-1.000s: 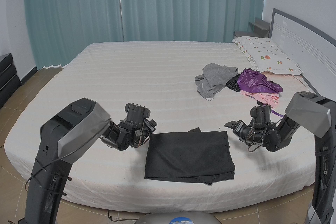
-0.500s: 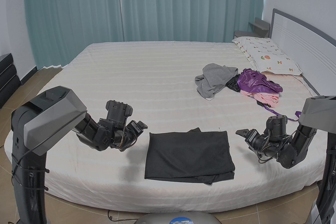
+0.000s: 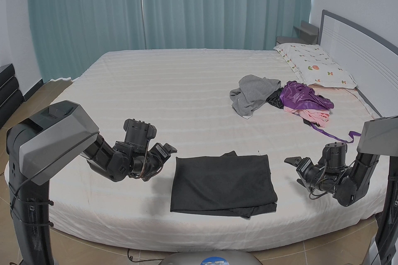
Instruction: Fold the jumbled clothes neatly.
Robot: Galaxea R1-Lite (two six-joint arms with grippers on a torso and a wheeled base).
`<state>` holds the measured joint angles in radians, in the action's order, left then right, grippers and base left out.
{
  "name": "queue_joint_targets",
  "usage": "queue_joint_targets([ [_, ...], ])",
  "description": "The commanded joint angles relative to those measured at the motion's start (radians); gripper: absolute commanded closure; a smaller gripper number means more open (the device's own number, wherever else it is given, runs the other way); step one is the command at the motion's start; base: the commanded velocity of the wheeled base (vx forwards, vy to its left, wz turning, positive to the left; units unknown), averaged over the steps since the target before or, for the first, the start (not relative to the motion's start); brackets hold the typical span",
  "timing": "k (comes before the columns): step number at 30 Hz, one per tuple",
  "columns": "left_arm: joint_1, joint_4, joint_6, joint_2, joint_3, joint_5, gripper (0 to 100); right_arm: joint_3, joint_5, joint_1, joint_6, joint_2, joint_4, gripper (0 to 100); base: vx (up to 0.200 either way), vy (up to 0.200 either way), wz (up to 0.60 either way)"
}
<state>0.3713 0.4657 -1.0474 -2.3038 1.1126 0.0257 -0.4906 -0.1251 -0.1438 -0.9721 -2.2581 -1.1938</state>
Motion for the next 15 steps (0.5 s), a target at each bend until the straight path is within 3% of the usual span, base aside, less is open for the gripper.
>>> queue_joint_targets([
  [1, 0.015, 0.001, 0.000, 0.004, -0.014, 0.000, 0, 0.009, -0.001, 0.001, 0.000, -0.008, -0.001, 0, 0.000, -0.200, 0.00],
  [4, 0.018, -0.001, 0.000, 0.003, -0.016, -0.003, 0, 0.012, -0.001, 0.001, 0.000, -0.009, -0.001, 0, 0.000, -0.200, 0.00],
  [15, 0.005, 0.004, 0.095, -0.020, -0.039, -0.003, 0, 0.015, -0.001, -0.003, 0.004, -0.028, -0.003, 0, 0.000, 0.000, 0.00],
])
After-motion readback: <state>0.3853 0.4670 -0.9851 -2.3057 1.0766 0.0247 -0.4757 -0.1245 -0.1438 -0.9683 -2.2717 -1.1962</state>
